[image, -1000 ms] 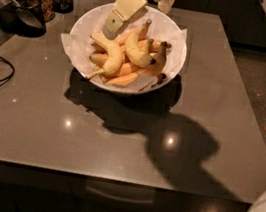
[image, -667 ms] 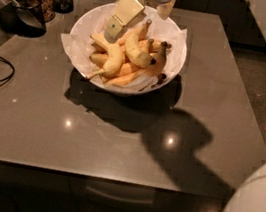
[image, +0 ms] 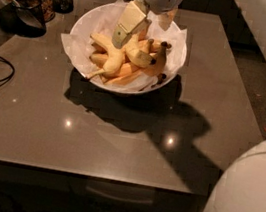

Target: Pick banana from white bowl

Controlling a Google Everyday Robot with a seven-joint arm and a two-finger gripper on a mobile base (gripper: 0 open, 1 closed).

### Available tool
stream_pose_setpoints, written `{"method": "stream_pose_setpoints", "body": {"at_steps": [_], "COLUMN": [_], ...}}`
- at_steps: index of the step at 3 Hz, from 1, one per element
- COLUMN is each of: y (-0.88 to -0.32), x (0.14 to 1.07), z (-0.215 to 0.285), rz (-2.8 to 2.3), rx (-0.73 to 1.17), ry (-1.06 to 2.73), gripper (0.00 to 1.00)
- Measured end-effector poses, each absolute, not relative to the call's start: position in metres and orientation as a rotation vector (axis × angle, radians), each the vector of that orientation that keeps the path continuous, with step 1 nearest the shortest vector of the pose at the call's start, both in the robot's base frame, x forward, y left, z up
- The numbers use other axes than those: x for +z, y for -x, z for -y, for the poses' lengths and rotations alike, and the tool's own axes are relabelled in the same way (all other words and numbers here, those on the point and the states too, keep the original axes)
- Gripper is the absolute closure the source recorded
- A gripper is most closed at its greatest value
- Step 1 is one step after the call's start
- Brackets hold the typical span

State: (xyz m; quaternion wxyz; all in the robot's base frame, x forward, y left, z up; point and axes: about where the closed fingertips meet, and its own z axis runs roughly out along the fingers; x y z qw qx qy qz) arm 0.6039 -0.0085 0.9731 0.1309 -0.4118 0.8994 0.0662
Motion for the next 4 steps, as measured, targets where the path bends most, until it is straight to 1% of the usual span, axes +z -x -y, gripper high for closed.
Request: {"method": "stream_pose_setpoints", "body": {"at_steps": [1, 3, 4], "y": [-0.6060, -0.6064, -0.6063], "x": [0.9658, 0.9593, 0.9583], "z": [0.0098, 0.0073, 0.0061], "rz": [-2.631, -2.646, -2.649], "rx": [0.184, 0.135, 0.106], "ry": [1.184, 1.182, 1.185], "gripper": [0.21, 0.26, 0.31]}}
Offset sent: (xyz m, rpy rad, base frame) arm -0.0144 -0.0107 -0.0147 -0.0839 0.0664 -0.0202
